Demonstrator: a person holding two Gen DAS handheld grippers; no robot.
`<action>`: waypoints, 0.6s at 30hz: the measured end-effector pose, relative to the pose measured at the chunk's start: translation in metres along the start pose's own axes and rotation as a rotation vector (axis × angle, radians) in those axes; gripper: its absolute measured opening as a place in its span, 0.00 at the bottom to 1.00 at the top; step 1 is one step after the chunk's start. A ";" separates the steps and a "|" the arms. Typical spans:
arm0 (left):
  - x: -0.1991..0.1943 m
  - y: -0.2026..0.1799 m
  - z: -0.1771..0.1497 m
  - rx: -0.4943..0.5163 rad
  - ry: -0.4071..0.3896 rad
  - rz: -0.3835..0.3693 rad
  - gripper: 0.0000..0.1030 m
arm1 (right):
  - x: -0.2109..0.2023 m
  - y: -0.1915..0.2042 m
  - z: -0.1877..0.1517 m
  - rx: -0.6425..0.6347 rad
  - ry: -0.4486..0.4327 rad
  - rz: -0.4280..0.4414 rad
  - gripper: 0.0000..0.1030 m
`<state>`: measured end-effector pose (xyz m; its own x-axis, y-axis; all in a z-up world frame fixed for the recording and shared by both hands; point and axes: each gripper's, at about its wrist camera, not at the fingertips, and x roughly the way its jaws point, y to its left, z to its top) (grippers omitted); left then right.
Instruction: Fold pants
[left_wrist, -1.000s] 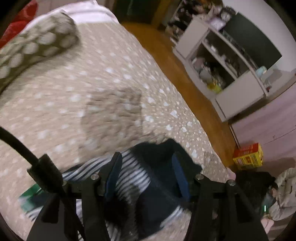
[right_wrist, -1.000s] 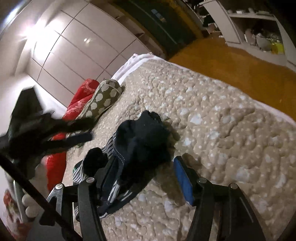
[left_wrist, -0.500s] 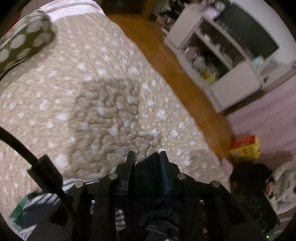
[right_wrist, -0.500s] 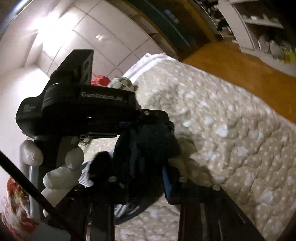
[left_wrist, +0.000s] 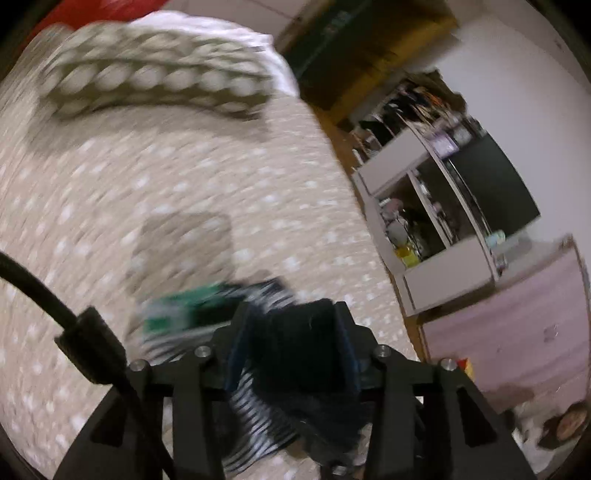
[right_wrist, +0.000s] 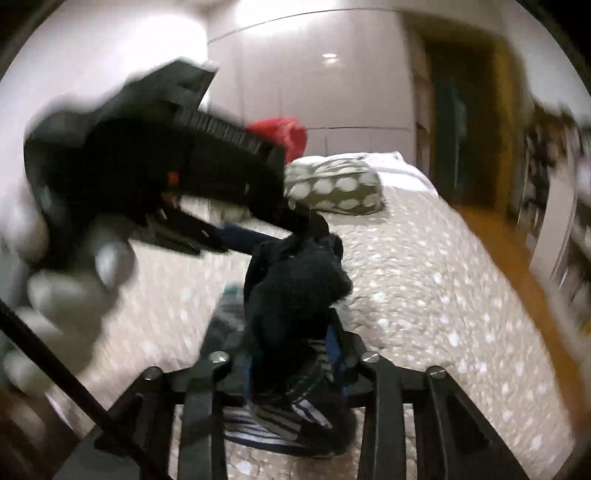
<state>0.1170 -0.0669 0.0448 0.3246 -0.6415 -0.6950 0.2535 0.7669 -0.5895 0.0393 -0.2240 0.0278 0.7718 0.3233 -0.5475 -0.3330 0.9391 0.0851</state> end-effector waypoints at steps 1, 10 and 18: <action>-0.007 0.012 -0.007 -0.032 -0.011 -0.010 0.42 | 0.004 0.016 -0.007 -0.077 0.008 -0.027 0.45; -0.037 0.067 -0.039 -0.221 -0.078 -0.022 0.46 | -0.005 0.097 -0.056 -0.473 0.013 -0.034 0.75; -0.019 0.067 -0.056 -0.198 -0.057 -0.034 0.59 | -0.033 -0.021 -0.027 0.093 0.053 0.058 0.80</action>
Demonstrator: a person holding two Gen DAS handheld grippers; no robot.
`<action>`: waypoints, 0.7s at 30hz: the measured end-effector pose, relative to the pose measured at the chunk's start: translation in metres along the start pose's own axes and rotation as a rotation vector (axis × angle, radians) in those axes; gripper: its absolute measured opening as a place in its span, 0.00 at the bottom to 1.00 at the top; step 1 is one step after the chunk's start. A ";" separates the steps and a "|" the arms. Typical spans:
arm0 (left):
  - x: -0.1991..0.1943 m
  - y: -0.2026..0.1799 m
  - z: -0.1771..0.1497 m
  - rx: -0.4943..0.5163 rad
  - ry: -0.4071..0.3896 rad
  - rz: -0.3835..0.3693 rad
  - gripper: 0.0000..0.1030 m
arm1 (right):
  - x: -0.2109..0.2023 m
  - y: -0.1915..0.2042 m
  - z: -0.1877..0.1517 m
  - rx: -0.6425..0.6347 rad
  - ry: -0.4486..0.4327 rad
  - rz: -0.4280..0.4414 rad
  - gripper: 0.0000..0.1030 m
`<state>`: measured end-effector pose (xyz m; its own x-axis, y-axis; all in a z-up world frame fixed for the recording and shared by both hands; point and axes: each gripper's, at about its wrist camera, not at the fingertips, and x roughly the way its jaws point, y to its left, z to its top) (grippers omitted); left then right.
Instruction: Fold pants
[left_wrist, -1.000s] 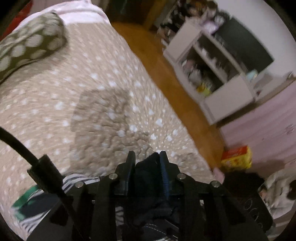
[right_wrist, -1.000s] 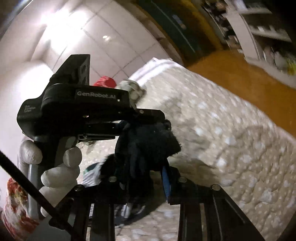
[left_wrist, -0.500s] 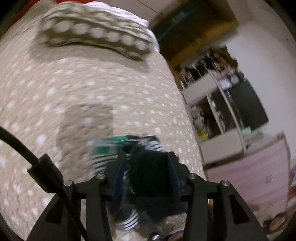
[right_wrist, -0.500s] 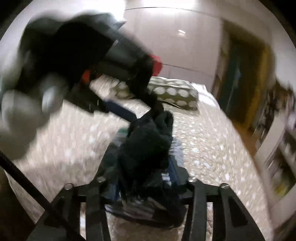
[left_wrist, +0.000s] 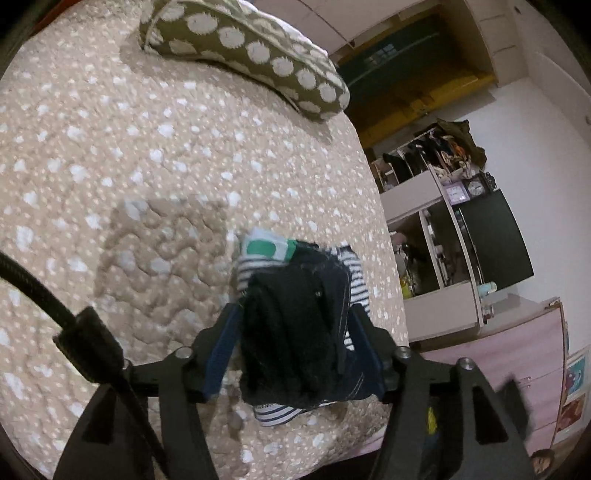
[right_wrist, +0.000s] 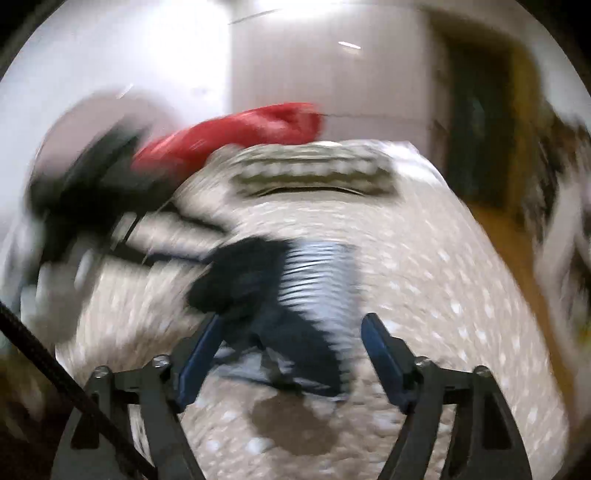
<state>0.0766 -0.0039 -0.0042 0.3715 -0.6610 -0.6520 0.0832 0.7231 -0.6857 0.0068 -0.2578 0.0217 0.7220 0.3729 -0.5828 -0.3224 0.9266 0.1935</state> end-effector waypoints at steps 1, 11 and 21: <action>0.007 0.001 -0.002 -0.013 0.015 -0.002 0.59 | 0.002 -0.018 0.006 0.077 0.001 0.002 0.80; 0.053 -0.033 -0.020 0.097 0.115 0.093 0.42 | 0.089 -0.069 0.021 0.362 0.186 0.191 0.38; 0.016 -0.010 -0.016 0.035 0.014 -0.059 0.70 | 0.085 -0.100 0.015 0.463 0.160 0.199 0.69</action>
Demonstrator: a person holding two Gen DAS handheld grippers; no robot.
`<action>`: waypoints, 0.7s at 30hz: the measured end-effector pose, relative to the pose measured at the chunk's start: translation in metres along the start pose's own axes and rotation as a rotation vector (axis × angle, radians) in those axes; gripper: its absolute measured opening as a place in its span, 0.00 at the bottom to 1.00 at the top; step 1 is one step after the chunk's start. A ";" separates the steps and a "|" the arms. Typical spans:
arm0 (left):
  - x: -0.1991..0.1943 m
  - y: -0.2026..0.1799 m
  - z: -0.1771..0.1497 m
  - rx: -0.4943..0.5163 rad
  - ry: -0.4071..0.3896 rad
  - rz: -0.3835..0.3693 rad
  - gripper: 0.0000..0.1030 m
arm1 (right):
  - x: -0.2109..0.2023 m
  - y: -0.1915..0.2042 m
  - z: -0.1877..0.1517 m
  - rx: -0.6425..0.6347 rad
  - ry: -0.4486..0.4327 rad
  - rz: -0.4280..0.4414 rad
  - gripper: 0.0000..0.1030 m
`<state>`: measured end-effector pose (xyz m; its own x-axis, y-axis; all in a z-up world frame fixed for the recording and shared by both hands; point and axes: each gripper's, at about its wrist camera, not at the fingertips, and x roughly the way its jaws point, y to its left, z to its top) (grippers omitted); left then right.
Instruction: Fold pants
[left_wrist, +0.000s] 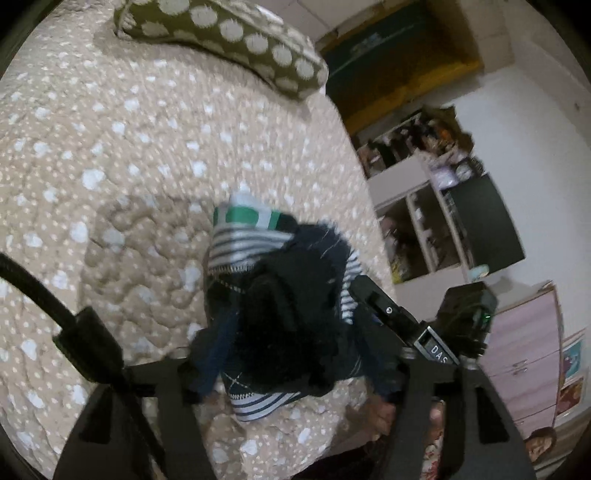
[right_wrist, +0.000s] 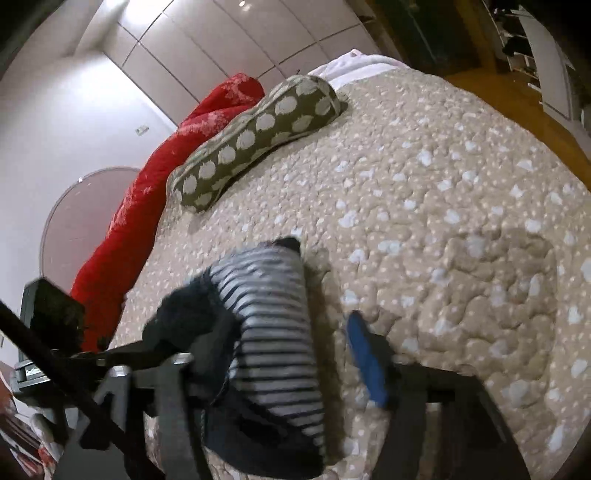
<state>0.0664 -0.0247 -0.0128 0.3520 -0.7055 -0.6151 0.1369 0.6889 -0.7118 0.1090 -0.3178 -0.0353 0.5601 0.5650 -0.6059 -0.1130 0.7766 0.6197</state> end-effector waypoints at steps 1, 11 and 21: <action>0.000 0.003 0.001 -0.009 -0.004 -0.020 0.72 | 0.000 -0.002 0.002 0.014 -0.005 0.015 0.71; 0.049 -0.005 -0.002 0.081 0.072 0.106 0.69 | 0.037 -0.013 0.009 0.163 0.079 0.201 0.40; 0.004 -0.013 0.035 0.044 0.022 0.041 0.36 | 0.021 0.028 0.026 0.187 0.030 0.273 0.31</action>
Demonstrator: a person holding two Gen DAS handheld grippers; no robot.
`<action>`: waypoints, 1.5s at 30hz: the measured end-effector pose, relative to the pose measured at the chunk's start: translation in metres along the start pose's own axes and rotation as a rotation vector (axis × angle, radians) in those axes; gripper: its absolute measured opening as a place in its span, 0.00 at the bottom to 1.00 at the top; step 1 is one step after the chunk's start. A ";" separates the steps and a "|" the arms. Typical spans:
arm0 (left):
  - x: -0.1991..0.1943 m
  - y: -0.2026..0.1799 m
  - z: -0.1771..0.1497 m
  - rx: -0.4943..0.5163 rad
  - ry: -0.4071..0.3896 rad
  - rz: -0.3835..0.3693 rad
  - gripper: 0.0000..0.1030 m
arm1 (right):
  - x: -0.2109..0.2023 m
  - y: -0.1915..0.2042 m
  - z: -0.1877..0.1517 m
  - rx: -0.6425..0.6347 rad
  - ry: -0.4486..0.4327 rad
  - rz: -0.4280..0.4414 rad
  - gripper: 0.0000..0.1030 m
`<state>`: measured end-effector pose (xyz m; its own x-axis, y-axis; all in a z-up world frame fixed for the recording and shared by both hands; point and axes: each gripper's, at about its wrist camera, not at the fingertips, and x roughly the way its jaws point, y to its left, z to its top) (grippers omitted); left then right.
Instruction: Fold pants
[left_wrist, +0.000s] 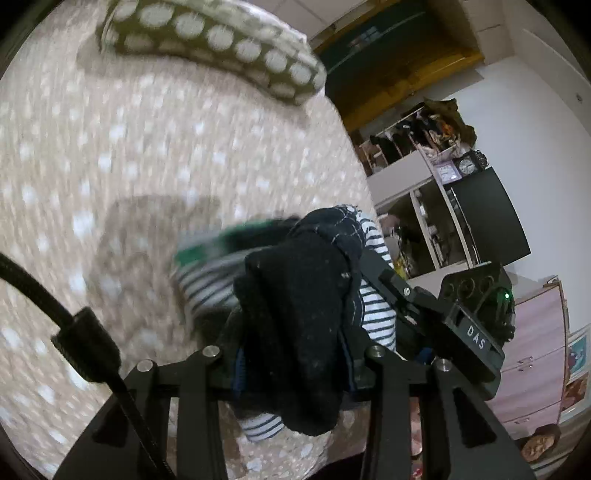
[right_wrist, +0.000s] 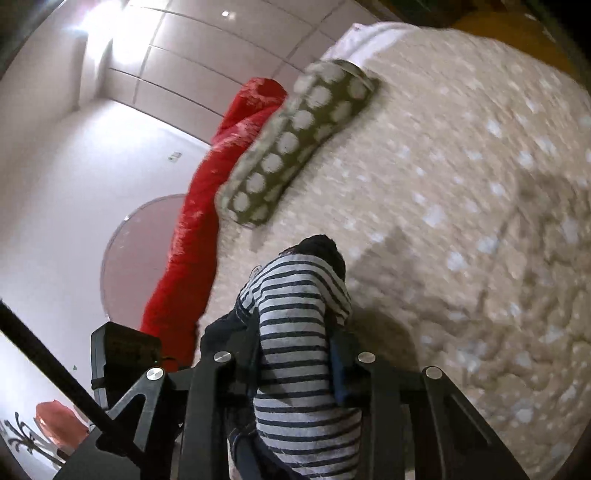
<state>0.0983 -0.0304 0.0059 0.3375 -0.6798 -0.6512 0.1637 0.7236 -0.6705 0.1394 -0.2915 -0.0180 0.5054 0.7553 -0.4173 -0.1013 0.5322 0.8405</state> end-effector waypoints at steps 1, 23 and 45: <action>-0.002 -0.003 0.008 0.007 -0.010 0.009 0.36 | 0.002 0.006 0.005 -0.010 -0.007 0.002 0.31; 0.008 0.052 -0.032 -0.187 -0.017 -0.090 0.77 | 0.001 -0.045 -0.009 -0.037 0.041 -0.116 0.68; -0.020 -0.051 -0.052 0.291 -0.138 0.254 0.63 | -0.196 -0.025 -0.105 -0.107 -0.305 -0.413 0.67</action>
<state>0.0349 -0.0605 0.0344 0.5187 -0.4672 -0.7160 0.3079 0.8834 -0.3534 -0.0473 -0.4125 0.0065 0.7470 0.3372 -0.5730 0.0796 0.8103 0.5806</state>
